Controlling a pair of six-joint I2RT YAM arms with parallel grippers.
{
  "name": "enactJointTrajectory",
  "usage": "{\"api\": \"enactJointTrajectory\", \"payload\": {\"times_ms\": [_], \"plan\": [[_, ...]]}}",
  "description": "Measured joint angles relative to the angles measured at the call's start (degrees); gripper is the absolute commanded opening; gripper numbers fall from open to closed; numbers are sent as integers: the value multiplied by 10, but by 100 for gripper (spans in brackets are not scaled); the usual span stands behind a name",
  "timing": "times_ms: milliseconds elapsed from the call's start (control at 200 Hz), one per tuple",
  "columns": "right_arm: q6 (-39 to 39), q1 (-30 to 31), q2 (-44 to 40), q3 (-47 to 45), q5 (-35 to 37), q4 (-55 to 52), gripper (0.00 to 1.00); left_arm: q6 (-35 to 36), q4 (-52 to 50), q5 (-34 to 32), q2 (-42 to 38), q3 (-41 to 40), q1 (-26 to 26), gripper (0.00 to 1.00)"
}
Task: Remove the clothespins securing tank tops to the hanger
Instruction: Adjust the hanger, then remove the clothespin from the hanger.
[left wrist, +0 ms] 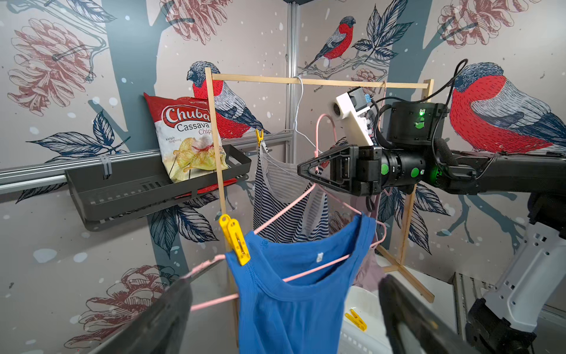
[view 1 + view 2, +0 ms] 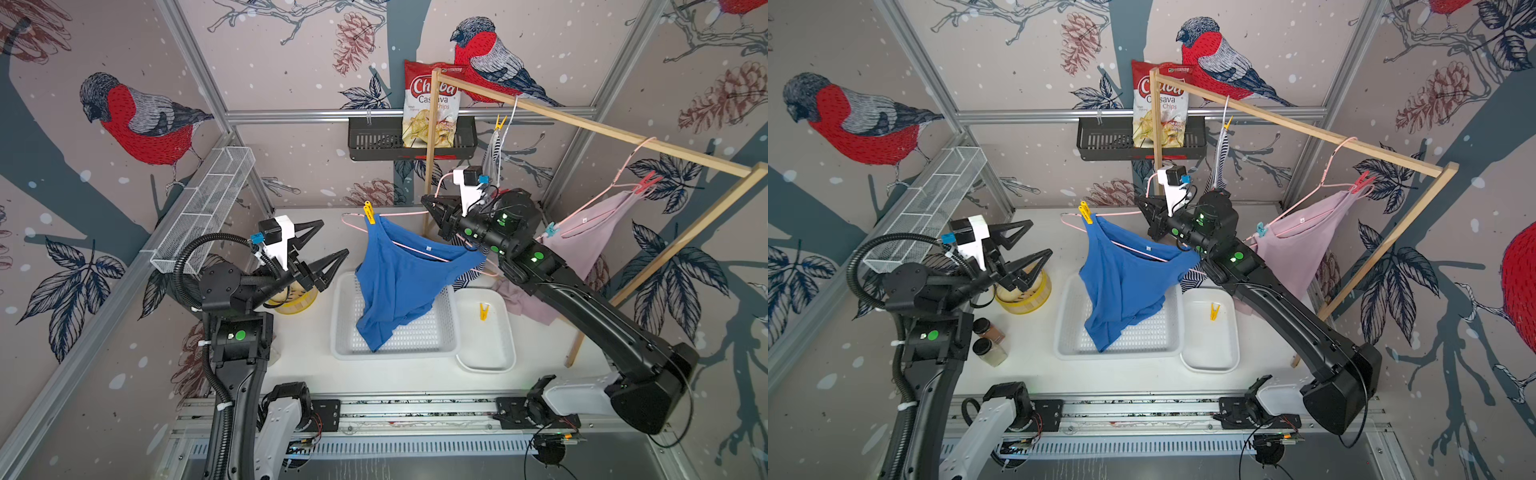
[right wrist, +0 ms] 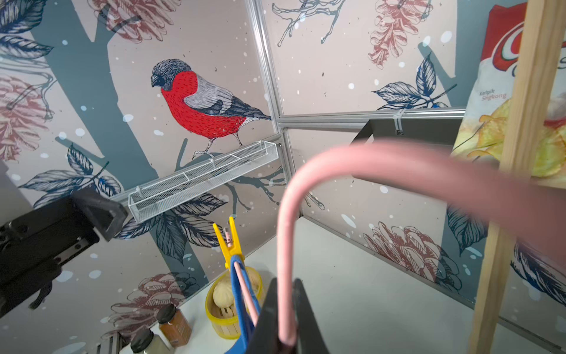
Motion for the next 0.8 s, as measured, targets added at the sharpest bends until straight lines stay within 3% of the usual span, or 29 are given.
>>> {"api": "enactJointTrajectory", "payload": {"times_ms": [170, 360, 795], "plan": [[-29, -3, -9, -20, -55, 9, 0, -12, -2, 37, 49, 47, 0, 91], [-72, -3, -14, -28, -136, 17, 0, 24, -58, 99, 92, 112, 0, 90], [-132, -11, 21, -1, -265, 25, 0, 122, -135, 176, 56, 80, 0, 84]]}}
